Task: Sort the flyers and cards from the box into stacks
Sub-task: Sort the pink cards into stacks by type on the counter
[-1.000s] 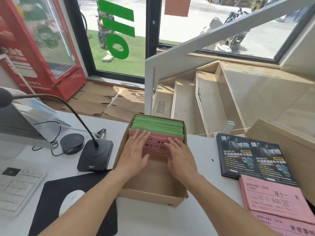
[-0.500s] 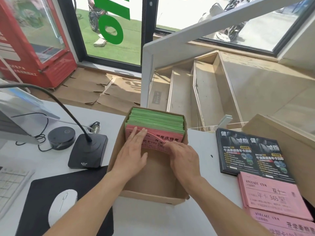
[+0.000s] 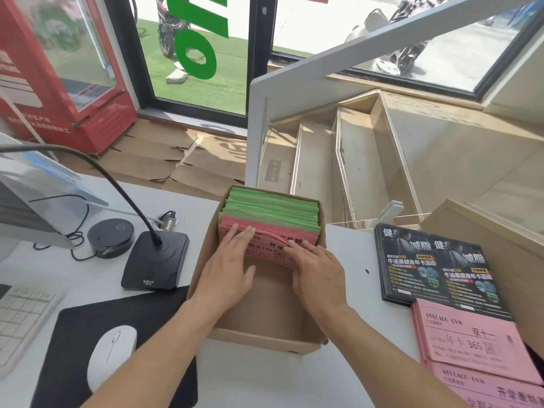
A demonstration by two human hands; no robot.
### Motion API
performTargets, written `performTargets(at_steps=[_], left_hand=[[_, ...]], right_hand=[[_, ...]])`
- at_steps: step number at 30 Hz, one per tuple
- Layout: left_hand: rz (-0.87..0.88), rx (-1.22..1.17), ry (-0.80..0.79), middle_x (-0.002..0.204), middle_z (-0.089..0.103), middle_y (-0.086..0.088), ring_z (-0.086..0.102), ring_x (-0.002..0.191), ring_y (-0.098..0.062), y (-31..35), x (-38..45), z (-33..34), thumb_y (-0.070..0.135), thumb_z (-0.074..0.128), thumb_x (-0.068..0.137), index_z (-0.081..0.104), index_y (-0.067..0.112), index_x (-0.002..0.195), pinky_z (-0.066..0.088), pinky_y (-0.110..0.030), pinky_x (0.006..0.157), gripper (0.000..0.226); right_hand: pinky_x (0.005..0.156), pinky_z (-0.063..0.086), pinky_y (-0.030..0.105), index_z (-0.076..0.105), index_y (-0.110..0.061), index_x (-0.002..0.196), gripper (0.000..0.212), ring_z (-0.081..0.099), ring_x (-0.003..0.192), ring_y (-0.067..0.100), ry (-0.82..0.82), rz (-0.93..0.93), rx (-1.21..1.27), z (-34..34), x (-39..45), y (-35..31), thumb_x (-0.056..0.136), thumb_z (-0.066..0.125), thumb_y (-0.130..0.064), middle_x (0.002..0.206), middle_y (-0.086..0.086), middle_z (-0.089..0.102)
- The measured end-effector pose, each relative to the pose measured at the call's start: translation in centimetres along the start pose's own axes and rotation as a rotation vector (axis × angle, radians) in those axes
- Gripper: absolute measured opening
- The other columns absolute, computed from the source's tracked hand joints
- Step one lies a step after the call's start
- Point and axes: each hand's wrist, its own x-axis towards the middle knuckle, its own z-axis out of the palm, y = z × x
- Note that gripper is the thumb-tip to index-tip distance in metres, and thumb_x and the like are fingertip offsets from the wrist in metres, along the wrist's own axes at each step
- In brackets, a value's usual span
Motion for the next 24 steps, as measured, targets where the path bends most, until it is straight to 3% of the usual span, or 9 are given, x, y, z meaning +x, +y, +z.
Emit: performTargets(at_steps=[7,10,12,14,16,17,20,22,24], left_hand=[[-0.009,-0.008,0.020,0.164,0.027,0.012,0.007,0.154,-0.002,0.0,-0.3,0.1,0.021,0.066,0.094,0.027,0.027,0.158,0.022,-0.027,0.120,0.076],[-0.026,0.041,0.071,0.152,0.044,0.002,0.029,0.148,-0.015,0.0,-0.2,-0.1,0.014,0.067,0.092,0.034,0.023,0.156,0.028,-0.033,0.120,0.072],[-0.007,0.074,0.142,0.131,0.060,0.000,0.047,0.130,-0.021,-0.2,0.1,-0.1,0.006,0.068,0.088,0.046,0.019,0.149,0.039,-0.040,0.113,0.066],[-0.003,0.100,0.210,0.113,0.068,0.000,0.056,0.112,-0.024,-0.4,0.4,0.0,-0.001,0.070,0.083,0.056,0.015,0.139,0.044,-0.043,0.106,0.060],[-0.009,0.112,0.242,0.103,0.070,0.001,0.060,0.101,-0.024,-0.4,0.5,-0.2,-0.002,0.071,0.080,0.061,0.015,0.133,0.041,-0.041,0.103,0.056],[-0.001,0.096,0.245,0.098,0.070,0.005,0.062,0.096,-0.022,-0.3,0.4,-0.4,-0.001,0.072,0.079,0.062,0.016,0.131,0.041,-0.039,0.101,0.056],[0.105,-0.015,0.265,0.096,0.070,0.010,0.065,0.090,-0.015,0.1,-0.1,-1.5,-0.004,0.077,0.074,0.069,0.022,0.122,0.054,-0.040,0.086,0.055],[0.221,-0.145,0.291,0.102,0.069,0.012,0.066,0.093,-0.011,1.5,-1.1,-2.5,-0.005,0.075,0.079,0.074,0.024,0.115,0.057,-0.038,0.077,0.046],[0.319,-0.284,0.315,0.102,0.070,0.014,0.068,0.091,-0.008,4.0,-2.4,-3.5,0.001,0.075,0.088,0.077,0.024,0.114,0.057,-0.032,0.074,0.035]], right_hand=[[0.088,0.055,0.036,0.076,-0.028,0.106,0.046,0.069,0.109,0.022,0.006,0.015,0.002,-0.5,0.2,-0.2,0.072,0.076,0.003,0.102,-0.011,0.077],[0.073,0.052,0.035,0.067,-0.030,0.117,0.054,0.068,0.089,0.024,-0.070,0.038,0.065,-1.1,0.1,-0.4,0.077,0.063,0.006,0.095,-0.010,0.075],[0.073,0.048,0.034,0.056,-0.034,0.132,0.065,0.066,0.085,0.028,-0.169,0.018,0.065,-1.5,0.3,-0.6,0.080,0.053,0.005,0.101,-0.008,0.075],[0.076,0.045,0.033,0.053,-0.037,0.138,0.059,0.066,0.085,0.026,-0.196,0.024,0.084,-1.8,0.4,-0.8,0.087,0.054,-0.007,0.100,-0.006,0.075],[0.078,0.051,0.031,0.060,-0.037,0.131,0.041,0.069,0.090,0.014,-0.091,0.097,0.252,-2.6,0.2,-1.1,0.091,0.054,-0.035,0.100,-0.012,0.075],[0.082,0.055,0.033,0.064,-0.036,0.125,0.037,0.069,0.092,0.008,-0.012,0.162,0.387,-3.1,-0.1,-1.2,0.089,0.053,-0.036,0.101,-0.016,0.075],[0.086,0.057,0.039,0.068,-0.035,0.114,0.048,0.068,0.098,0.002,0.157,0.256,0.610,-4.5,-1.1,-0.1,0.087,0.059,0.003,0.103,-0.021,0.073],[0.086,0.058,0.039,0.067,-0.034,0.112,0.055,0.069,0.102,0.006,0.210,0.263,0.719,-6.7,-1.7,0.8,0.086,0.057,0.014,0.103,-0.018,0.073],[0.081,0.057,0.027,0.063,-0.037,0.112,0.059,0.069,0.101,0.005,0.245,0.258,0.794,-9.7,-2.5,2.0,0.088,0.057,0.017,0.100,-0.019,0.073]])
